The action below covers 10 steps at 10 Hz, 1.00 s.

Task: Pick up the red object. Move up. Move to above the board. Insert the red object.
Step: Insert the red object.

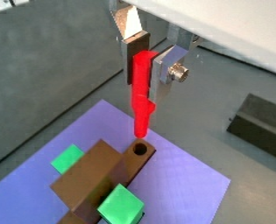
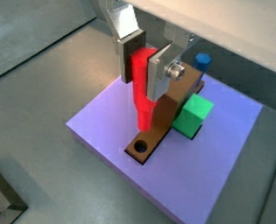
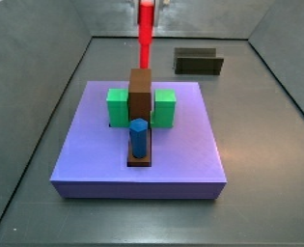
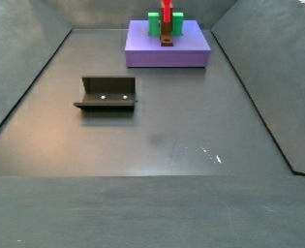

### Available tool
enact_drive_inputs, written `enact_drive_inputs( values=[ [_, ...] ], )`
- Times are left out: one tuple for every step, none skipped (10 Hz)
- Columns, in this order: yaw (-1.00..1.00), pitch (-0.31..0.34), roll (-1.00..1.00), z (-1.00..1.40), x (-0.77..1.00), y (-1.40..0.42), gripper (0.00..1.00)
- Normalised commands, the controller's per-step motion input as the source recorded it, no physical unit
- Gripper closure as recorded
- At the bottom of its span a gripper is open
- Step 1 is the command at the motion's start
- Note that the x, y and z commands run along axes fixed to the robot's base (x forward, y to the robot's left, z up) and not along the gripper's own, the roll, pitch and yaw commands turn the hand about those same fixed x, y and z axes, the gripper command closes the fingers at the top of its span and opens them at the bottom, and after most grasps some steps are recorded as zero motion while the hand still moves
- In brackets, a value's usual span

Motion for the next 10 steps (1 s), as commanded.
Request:
enact_drive_inputs(
  values=[
    [-0.04, 0.0, 0.03, -0.39, 0.1, 0.05, 1.0],
    [0.0, -0.001, 0.02, -0.44, 0.12, 0.0, 1.0],
    [0.0, -0.01, 0.02, -0.43, 0.08, 0.01, 1.0],
    [0.0, -0.004, 0.01, -0.42, 0.1, 0.0, 1.0],
    [0.0, 0.0, 0.03, -0.43, 0.09, 0.02, 1.0],
    [0.0, 0.0, 0.05, -0.41, 0.0, 0.12, 1.0],
    [-0.11, 0.0, 0.0, -0.19, -0.23, 0.13, 1.0],
    [-0.08, -0.029, -0.03, -0.09, -0.2, 0.03, 1.0],
    [-0.02, -0.033, -0.07, -0.06, -0.12, 0.0, 1.0],
    [0.0, -0.036, -0.1, -0.03, -0.1, 0.0, 1.0]
  ],
)
